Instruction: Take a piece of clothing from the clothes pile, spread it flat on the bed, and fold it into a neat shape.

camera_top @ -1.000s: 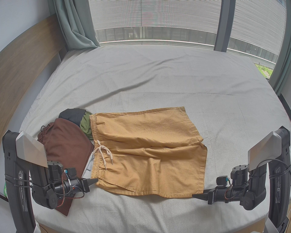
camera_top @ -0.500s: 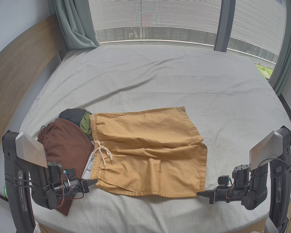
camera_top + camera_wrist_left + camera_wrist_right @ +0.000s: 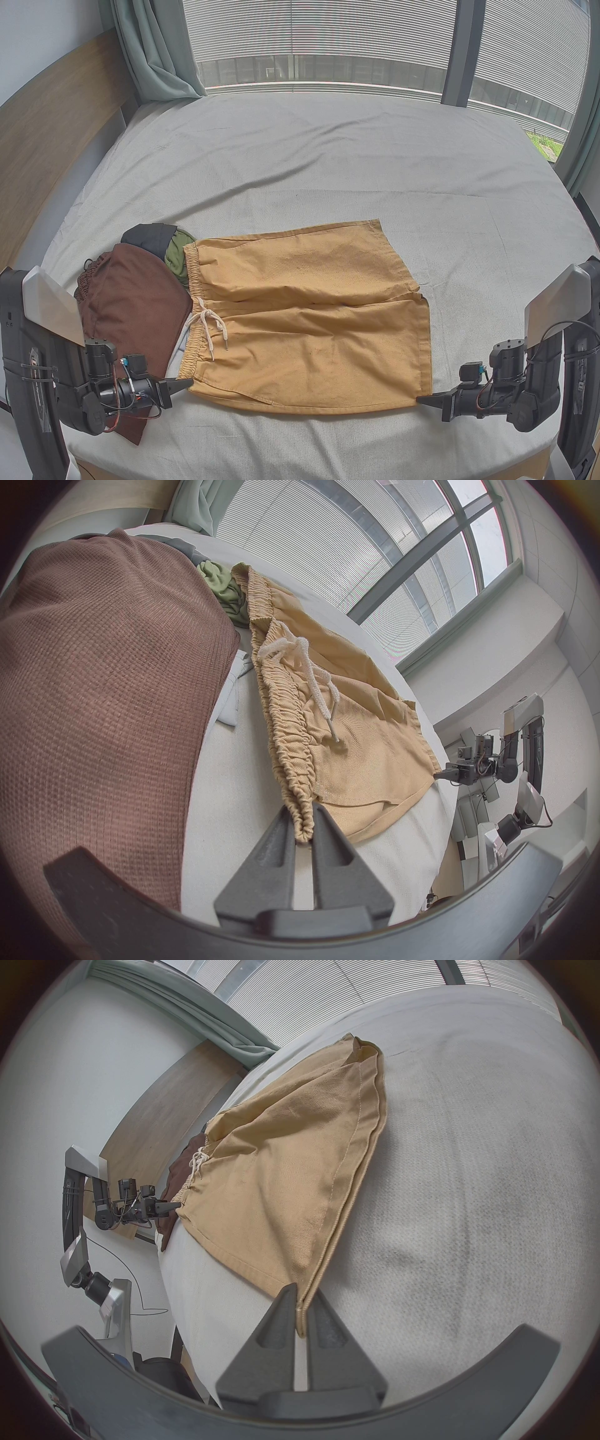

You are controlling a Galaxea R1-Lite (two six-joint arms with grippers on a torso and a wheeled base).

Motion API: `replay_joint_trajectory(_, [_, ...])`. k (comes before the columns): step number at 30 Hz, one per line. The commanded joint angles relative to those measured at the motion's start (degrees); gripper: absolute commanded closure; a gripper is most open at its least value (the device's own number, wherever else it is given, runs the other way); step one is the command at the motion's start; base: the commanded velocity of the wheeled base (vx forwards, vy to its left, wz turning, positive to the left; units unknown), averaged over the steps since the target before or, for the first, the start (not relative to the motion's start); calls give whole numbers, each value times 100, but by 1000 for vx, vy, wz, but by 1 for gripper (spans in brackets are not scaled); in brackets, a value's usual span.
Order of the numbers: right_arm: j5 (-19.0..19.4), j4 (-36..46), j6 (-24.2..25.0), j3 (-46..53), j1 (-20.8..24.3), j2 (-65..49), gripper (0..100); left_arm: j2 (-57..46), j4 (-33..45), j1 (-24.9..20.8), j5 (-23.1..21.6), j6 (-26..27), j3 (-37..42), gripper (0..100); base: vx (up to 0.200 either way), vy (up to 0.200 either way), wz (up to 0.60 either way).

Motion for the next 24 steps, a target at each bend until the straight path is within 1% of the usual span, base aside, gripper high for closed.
replay_joint_trajectory(1, [-1,2,-56,93,-41,16,100,-30,1,92,-11,69,126,100,0,0,0])
replay_joint_trajectory(5, [8,2,-65,163,-32,16,100,-39,1,109,-117,174,205,100,0,0,0])
replay_joint_trajectory(6, [25,2,-65,207,-15,-2,100,-48,1,135,-205,271,293,100,0,0,0])
replay_joint_trajectory(10, [43,2,-126,304,12,-11,100,-109,10,206,-310,438,425,100,0,0,0])
replay_joint_trajectory(14, [52,10,-223,410,20,-11,100,-206,10,232,-433,456,548,100,0,0,0])
replay_joint_trajectory(20, [61,2,-302,489,20,-28,100,-250,10,232,-451,491,723,100,0,0,0])
replay_joint_trajectory(23, [149,2,-531,638,12,-37,100,-267,10,241,-468,719,934,100,0,0,0])
replay_joint_trajectory(24, [157,2,-539,647,12,-46,100,-267,1,241,-468,728,943,100,0,0,0])
